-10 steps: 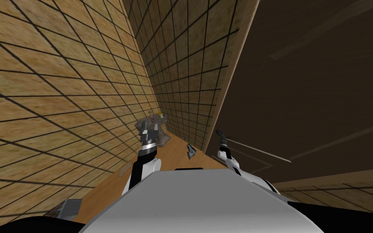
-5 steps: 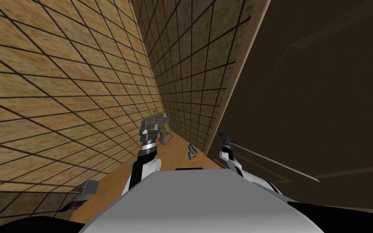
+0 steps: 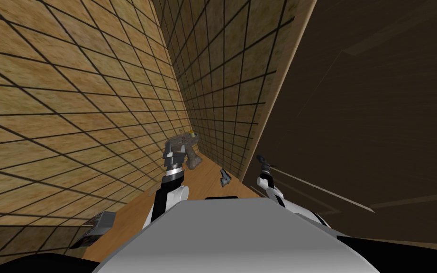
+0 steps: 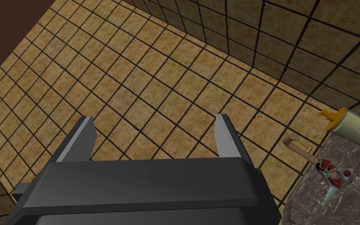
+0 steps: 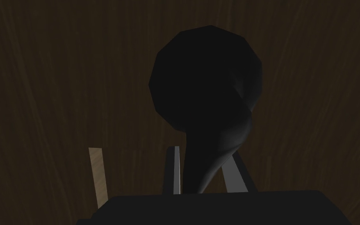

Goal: Pull the door open

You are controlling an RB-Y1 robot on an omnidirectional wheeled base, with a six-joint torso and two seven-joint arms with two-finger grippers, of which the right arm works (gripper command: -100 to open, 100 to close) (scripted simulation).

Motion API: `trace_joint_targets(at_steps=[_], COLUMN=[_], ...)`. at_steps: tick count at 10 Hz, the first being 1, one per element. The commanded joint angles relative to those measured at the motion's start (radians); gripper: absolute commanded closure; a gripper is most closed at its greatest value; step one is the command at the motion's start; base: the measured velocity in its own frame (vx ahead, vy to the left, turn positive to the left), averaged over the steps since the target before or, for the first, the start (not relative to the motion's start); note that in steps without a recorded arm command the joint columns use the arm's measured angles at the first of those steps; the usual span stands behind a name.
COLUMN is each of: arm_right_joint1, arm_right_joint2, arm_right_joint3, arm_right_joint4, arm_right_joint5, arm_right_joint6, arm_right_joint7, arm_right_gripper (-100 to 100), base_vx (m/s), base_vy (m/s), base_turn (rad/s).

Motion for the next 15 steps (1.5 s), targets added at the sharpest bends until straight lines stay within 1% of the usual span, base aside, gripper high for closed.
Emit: trace_joint_targets(at_steps=[1,2,3,7,10,11,12,15], arm_right_joint1=[-0.002,0.005,0.007,0.024,0.037,0.045,0.050,0.056], arm_right_joint2=[0.000,-0.009,-0.012,-0.043,-0.067,-0.060,-0.059,-0.065], arm_right_joint3=[0.001,0.016,0.021,0.075,0.116,0.104,0.121,0.158], arm_right_joint4=[-0.001,0.000,0.000,-0.001,-0.002,-0.014,-0.020,-0.031], arm_right_joint5=[0.001,0.008,0.010,0.036,0.055,0.049,0.057,0.078], arm_right_joint6=[-0.002,0.001,0.001,0.005,0.008,0.017,0.021,0.019], arm_right_joint7=[0.001,-0.021,-0.028,-0.097,-0.149,-0.136,-0.152,-0.185], arm_right_gripper=[100,100,100,100,100,100,100,100], base_vx=[0.000,-0.091,-0.172,-0.211,-0.214,-0.105,-0.160,-0.255], base_vy=[0.000,0.054,0.066,0.038,-0.013,-0.018,0.001,-0.018], base_turn=[0.000,0.088,0.079,0.100,0.122,0.038,0.068,0.106])
